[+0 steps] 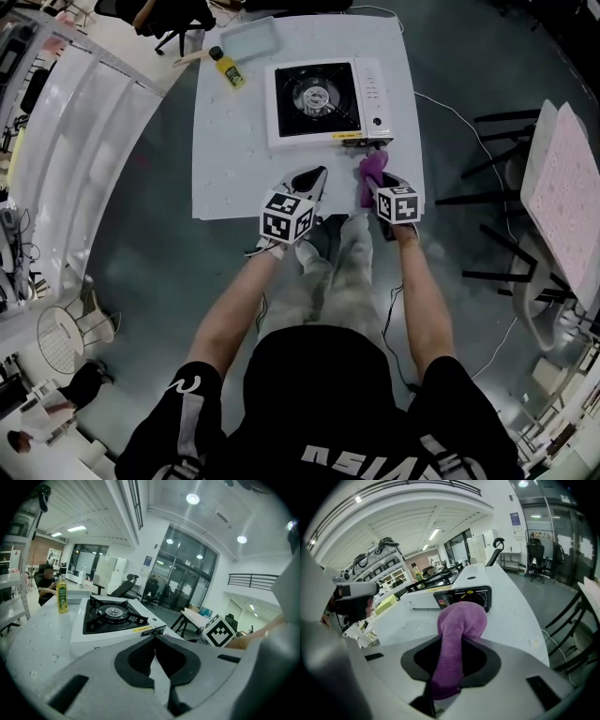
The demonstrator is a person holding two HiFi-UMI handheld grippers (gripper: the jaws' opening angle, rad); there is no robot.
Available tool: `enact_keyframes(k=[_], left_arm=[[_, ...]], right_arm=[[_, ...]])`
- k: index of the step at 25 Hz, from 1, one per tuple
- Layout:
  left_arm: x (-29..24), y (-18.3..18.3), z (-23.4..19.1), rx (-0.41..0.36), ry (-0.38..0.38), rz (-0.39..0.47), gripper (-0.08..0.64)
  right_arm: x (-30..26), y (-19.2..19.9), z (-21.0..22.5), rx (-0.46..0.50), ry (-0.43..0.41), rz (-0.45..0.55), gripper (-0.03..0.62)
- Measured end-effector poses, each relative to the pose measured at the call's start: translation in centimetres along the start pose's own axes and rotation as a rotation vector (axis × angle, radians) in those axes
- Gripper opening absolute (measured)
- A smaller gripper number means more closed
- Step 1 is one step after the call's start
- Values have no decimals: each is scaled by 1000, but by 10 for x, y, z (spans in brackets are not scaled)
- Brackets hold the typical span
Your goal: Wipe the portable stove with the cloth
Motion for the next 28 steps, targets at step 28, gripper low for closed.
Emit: enact_keyframes(k=[28], left_arm=[[46, -93, -1, -19, -29, 150, 9]], right_arm=[[72, -97, -37, 46, 4, 223, 132]])
Point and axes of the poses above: the fingertips, and each gripper's own axes: x backward along the fingers, z to its right, y out of its underside, the point moved 9 cm from there along x, backward along the fingers, and after that the axes turned 13 degrees about -y, right-handed, at the moved point
